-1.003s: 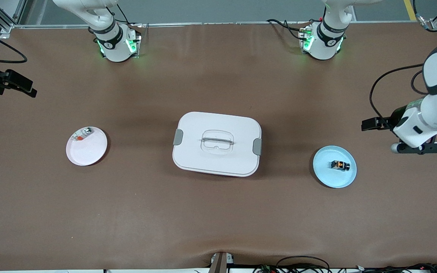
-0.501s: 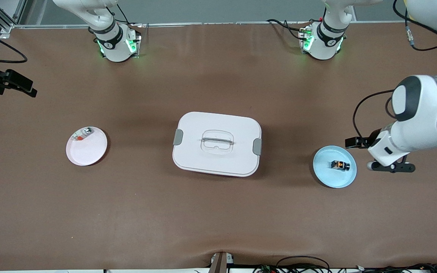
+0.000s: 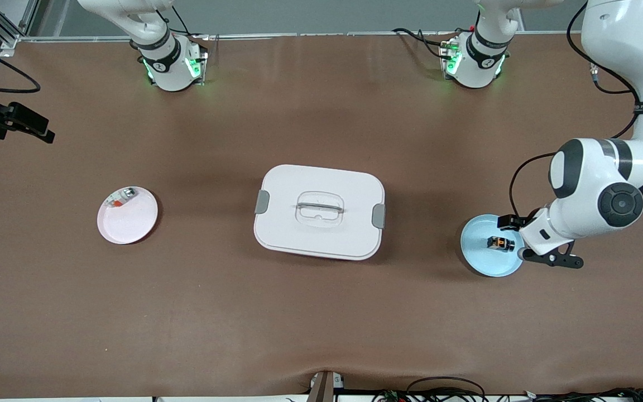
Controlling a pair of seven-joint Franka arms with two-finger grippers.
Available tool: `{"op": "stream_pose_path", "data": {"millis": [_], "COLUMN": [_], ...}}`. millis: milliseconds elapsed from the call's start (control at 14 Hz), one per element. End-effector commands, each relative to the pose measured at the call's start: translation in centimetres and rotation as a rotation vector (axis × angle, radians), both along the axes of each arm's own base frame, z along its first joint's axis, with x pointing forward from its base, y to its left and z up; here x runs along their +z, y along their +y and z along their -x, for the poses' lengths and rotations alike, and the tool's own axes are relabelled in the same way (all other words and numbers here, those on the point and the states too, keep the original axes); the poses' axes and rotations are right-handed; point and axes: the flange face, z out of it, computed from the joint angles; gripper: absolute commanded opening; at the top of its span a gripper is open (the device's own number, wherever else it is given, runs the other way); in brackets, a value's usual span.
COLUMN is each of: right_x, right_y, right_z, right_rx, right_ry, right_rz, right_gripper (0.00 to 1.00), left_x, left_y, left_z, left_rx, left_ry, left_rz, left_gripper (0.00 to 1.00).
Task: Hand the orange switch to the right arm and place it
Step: 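Move the left gripper over the black-orange switch on the blue plate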
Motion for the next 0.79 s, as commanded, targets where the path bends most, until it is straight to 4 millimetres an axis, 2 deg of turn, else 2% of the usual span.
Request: {"op": "stream_pose_path", "data": {"millis": [0, 287, 501, 716], "right_x": [0.3, 0.3, 0.3, 0.3], "right_y": [-0.2, -0.1, -0.2, -0.2], "right_z": [0.6, 0.6, 0.6, 0.6], "right_rx": [0.008, 0.008, 0.007, 0.007], "right_ry": [-0.007, -0.007, -0.007, -0.007], "right_rz": [-0.002, -0.003, -0.003, -0.003], "right_gripper": [1.0, 1.0, 1.0, 1.0], "left_x": [-1.5, -5.3, -6.7, -9.0], "left_y": [0.2, 0.3, 0.9, 1.5], "left_z": [-0.2, 0.4, 0.5, 0.8], "left_rx": [-0.034, -0.076, -0.097, -0.092], "left_ry": [-0.014, -0.025, -0.044, -0.065], "left_rz": [-0.008, -0.006, -0.023, -0.015], "left_gripper": [1.0, 1.0, 1.0, 1.0]}}
